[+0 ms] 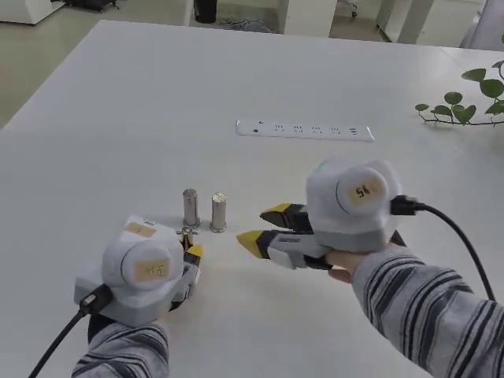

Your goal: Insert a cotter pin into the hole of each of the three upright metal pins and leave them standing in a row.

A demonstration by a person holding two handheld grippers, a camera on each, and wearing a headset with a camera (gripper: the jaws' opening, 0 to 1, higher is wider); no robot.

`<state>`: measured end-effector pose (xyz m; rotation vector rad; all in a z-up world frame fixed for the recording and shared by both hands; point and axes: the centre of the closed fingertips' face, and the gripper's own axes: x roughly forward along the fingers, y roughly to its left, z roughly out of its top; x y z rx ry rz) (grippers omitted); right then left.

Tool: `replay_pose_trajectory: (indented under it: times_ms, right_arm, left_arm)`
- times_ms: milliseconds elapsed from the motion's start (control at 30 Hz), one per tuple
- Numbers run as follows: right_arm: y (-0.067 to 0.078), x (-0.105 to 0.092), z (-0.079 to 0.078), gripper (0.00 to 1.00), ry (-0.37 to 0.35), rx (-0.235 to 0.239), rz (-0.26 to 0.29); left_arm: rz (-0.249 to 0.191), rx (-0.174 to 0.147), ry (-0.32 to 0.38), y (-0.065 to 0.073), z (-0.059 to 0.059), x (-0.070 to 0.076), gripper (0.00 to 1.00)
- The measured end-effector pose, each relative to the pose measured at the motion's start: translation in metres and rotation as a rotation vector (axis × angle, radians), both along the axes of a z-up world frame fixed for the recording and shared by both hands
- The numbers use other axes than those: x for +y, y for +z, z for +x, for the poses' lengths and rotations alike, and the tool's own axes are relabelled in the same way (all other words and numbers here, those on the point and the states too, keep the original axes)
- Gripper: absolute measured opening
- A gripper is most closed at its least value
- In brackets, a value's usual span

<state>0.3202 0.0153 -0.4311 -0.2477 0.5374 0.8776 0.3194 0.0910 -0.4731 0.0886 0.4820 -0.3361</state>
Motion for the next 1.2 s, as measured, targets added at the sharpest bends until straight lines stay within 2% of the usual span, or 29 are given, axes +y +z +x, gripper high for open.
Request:
replay_pose_trajectory:
  times_ms: [133,233,367,567,600,700,900,1033,1100,1200]
  right_arm:
    - [0.000,0.001,0.001,0.25,-0.005,0.001,0.007]
    - [0.000,0.002,0.003,0.25,-0.007,0.001,0.009]
    - [0.002,0.005,0.008,0.26,-0.004,-0.009,0.008]
    - [0.007,0.018,0.024,0.28,-0.016,-0.001,0.058]
    - [0.007,0.022,0.027,0.28,-0.013,0.002,0.065]
    - [0.006,0.030,0.035,0.28,-0.006,0.004,0.069]
    - [0.000,0.046,0.048,0.27,-0.008,0.019,0.079]
    - [-0.007,0.054,0.054,0.25,-0.007,0.029,0.078]
    - [-0.008,0.057,0.055,0.23,-0.013,0.037,0.095]
    - [-0.010,0.060,0.055,0.20,-0.015,0.047,0.101]
  left_arm:
    - [-0.004,0.003,0.001,0.000,0.000,0.000,0.06]
    - [-0.018,0.020,-0.003,-0.002,-0.001,0.000,0.08]
    - [-0.036,0.017,-0.016,0.001,0.000,-0.003,0.15]
    - [-0.061,0.015,-0.028,0.007,-0.004,-0.005,0.29]
    - [-0.079,0.005,-0.022,0.009,-0.005,-0.005,0.33]
    - [-0.069,-0.005,-0.019,0.014,-0.008,-0.001,0.38]
    - [-0.088,-0.016,-0.023,0.023,-0.013,0.003,0.48]
    - [-0.092,-0.031,-0.037,0.032,-0.018,0.004,0.54]
    - [-0.102,-0.037,-0.042,0.036,-0.021,0.005,0.58]
    - [-0.114,-0.036,-0.046,0.040,-0.025,0.005,0.62]
